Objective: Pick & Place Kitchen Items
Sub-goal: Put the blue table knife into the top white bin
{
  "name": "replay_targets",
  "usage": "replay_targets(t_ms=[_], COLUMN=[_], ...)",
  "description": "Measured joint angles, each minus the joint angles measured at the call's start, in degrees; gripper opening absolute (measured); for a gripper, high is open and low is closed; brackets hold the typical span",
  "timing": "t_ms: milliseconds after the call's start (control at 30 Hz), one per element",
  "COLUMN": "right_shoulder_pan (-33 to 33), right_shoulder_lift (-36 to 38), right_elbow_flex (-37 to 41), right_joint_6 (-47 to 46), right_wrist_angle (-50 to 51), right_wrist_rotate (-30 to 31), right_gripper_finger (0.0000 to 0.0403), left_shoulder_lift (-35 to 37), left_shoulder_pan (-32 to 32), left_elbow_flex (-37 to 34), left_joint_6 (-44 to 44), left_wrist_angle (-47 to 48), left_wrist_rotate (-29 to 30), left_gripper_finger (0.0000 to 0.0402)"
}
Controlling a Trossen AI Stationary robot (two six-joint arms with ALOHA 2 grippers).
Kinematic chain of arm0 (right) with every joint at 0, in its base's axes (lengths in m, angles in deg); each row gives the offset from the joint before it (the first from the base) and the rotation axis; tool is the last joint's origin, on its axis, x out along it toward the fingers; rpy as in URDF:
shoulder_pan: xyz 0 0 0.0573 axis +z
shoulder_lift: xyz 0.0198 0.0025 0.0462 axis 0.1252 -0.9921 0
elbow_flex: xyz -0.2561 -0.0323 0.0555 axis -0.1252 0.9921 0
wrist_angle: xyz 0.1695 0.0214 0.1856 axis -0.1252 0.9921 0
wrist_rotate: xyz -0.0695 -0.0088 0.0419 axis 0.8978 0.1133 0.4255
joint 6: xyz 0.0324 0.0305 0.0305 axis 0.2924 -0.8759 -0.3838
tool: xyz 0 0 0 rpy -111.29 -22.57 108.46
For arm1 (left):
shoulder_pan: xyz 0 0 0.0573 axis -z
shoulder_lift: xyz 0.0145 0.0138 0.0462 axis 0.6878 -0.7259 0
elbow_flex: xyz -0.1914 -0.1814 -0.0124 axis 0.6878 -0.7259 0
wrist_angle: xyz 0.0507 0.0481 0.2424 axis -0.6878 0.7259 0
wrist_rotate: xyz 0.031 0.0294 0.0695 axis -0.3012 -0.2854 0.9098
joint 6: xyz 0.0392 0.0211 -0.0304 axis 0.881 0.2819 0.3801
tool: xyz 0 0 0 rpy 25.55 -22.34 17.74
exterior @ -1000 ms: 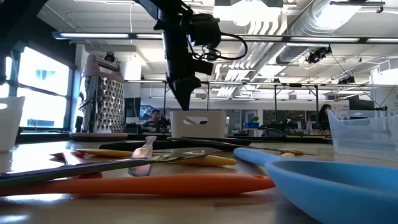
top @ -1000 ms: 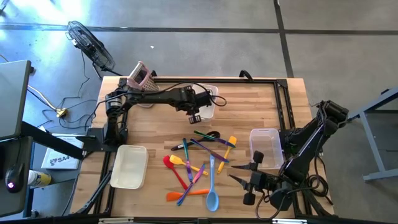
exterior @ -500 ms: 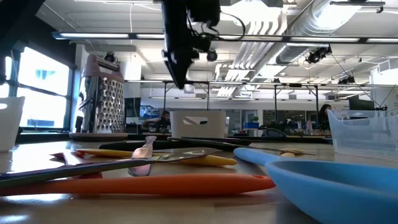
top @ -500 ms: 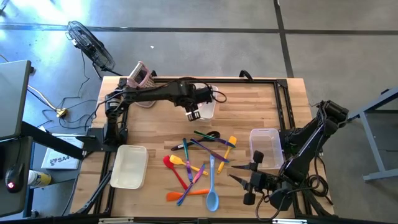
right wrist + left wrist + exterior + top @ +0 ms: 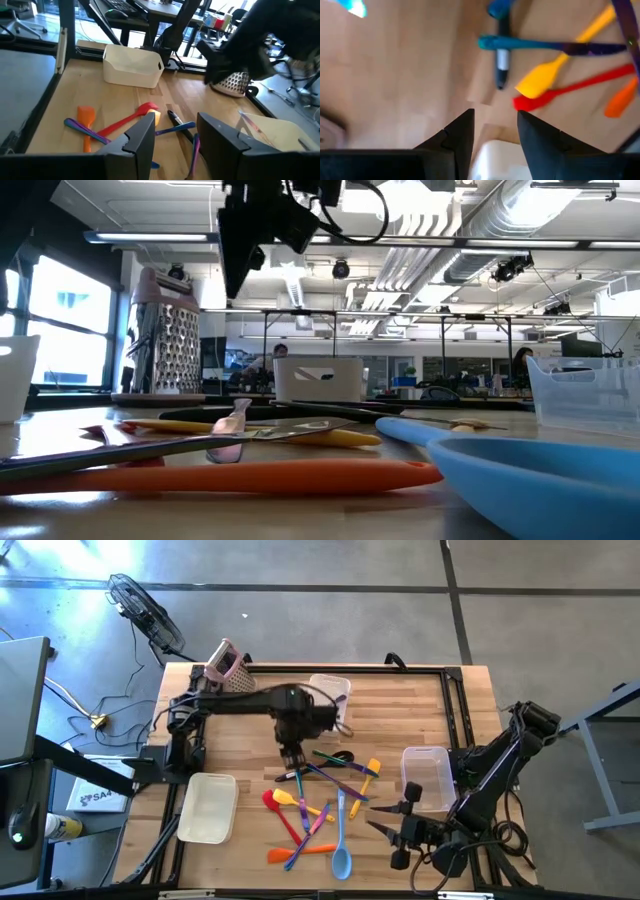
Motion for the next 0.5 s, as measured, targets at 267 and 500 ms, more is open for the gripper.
replay_targets(t_ms=[267,500], right_shoulder_pan=[-1.2,-5.1], right_shoulder_lift=[0.1,0.8], right_elbow_flex=[0.0,0.0], right_joint_6=[6.0,9.5], right_wrist_angle=[0.0,-0.4], right_wrist_rotate=[0.1,-5.3], right_gripper_finger=[0.014,0.014], left_shoulder_lift=[0.0,0.0], left_shoulder_pan=[9.1,19.4], left_elbow_flex=[-4.4,-4.8], left_joint_6=[-4.2,-15.4], left_wrist_angle=[0.0,0.0], left_wrist_rotate=[-1.1,-5.8], left_gripper_finger=[0.0145,0.0145])
